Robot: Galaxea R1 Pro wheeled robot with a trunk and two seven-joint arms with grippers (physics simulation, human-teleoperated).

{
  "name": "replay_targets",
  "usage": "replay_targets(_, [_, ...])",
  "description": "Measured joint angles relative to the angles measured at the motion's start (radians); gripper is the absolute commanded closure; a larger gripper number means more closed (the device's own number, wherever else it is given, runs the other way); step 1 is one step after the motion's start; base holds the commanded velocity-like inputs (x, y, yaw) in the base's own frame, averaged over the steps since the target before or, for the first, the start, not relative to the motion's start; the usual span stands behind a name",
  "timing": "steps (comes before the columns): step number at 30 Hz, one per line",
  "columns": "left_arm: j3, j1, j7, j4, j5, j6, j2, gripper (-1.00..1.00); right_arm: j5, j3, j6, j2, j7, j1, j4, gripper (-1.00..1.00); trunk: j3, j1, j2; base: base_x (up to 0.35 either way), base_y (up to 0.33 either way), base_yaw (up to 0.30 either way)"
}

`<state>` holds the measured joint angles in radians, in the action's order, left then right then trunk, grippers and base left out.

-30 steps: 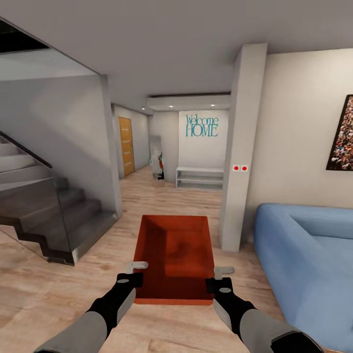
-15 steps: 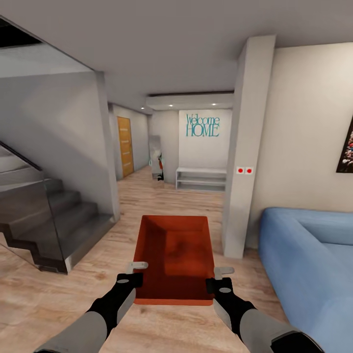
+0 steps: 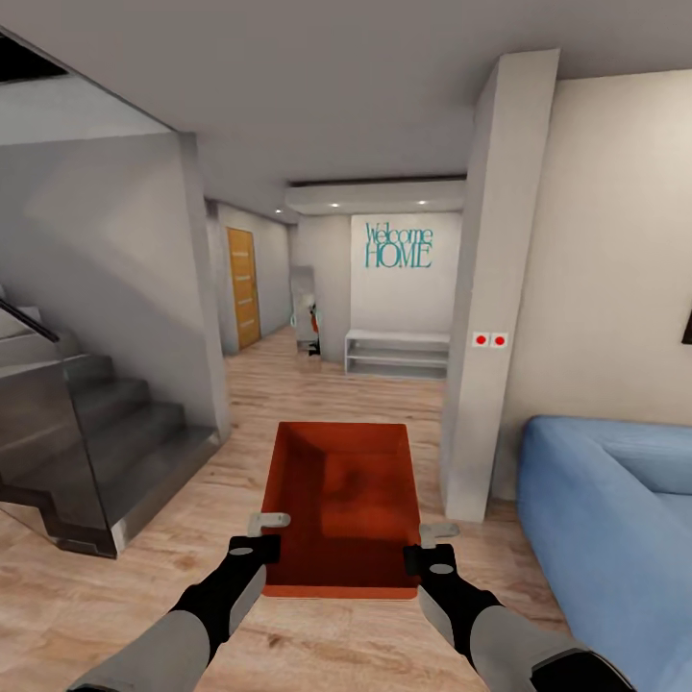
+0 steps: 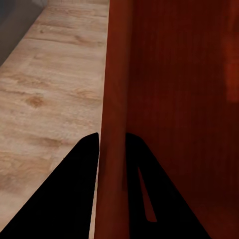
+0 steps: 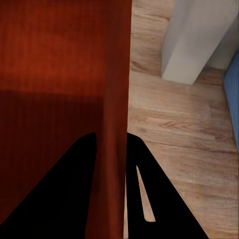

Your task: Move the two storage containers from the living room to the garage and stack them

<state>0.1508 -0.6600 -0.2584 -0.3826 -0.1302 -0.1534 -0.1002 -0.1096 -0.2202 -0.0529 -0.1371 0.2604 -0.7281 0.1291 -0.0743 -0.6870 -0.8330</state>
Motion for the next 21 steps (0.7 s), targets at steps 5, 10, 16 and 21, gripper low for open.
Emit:
replay_targets(5, [0.000,0.000,0.002,0.000,0.000,0.000,0.001,1.00,0.000,0.000,0.000,-0.001,0.002,0.000,0.000,1.00,0.000,0.000,0.000,0.323,0.000,0.000])
replay_targets(10, [-0.001,0.000,0.003,-0.001,0.001,0.000,0.001,1.00,0.000,0.000,-0.001,-0.001,0.002,0.000,0.000,1.00,0.000,0.000,0.000,0.323,0.000,0.000])
replay_targets(16, [-0.001,0.000,0.003,-0.001,0.002,0.000,0.002,1.00,-0.001,0.000,-0.002,-0.001,0.002,0.000,0.000,1.00,0.000,0.000,0.000,0.323,0.000,0.000])
replay_targets(21, [-0.001,0.000,0.003,-0.002,0.002,0.000,0.002,1.00,0.000,0.000,-0.002,-0.001,0.002,0.000,0.000,1.00,0.000,0.000,0.000,0.323,0.000,0.000])
